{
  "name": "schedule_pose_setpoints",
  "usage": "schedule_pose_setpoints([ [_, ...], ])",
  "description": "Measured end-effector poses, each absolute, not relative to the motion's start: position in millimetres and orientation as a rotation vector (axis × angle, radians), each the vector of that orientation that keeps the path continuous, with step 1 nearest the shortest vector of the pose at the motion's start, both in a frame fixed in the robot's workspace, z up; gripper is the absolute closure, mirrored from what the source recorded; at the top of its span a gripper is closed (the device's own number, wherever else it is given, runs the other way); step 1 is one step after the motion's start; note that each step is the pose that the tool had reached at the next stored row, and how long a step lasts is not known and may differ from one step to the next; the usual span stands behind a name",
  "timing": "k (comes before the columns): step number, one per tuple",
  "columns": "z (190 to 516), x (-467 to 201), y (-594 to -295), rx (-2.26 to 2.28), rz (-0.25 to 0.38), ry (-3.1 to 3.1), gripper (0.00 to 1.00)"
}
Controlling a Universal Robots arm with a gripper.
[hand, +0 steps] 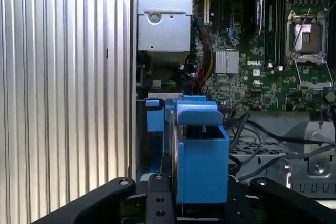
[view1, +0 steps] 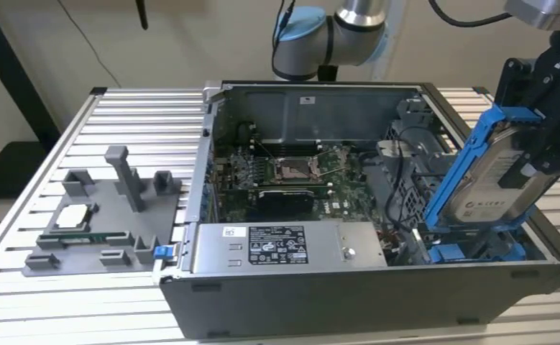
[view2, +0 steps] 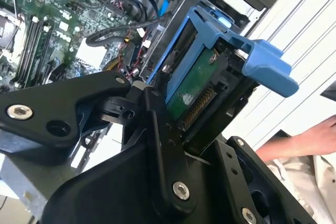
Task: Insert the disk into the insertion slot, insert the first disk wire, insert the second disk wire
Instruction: 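Insert the disk into the insertion slot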
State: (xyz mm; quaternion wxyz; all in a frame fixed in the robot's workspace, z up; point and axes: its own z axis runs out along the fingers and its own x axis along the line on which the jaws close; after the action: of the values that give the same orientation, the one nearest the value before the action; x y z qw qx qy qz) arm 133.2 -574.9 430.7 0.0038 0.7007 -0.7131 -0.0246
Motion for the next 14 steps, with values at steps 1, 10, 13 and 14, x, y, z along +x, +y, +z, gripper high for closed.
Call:
schedule_pose_setpoints([
  [1,430,133,-575,2.196,-0.077,-2.235,1.00],
  [10,421,135,-575,2.197,-0.077,-2.234,1.00],
  [13,418,136,-575,2.197,-0.077,-2.233,1.00],
  [14,417,136,-575,2.198,-0.077,-2.233,1.00],
])
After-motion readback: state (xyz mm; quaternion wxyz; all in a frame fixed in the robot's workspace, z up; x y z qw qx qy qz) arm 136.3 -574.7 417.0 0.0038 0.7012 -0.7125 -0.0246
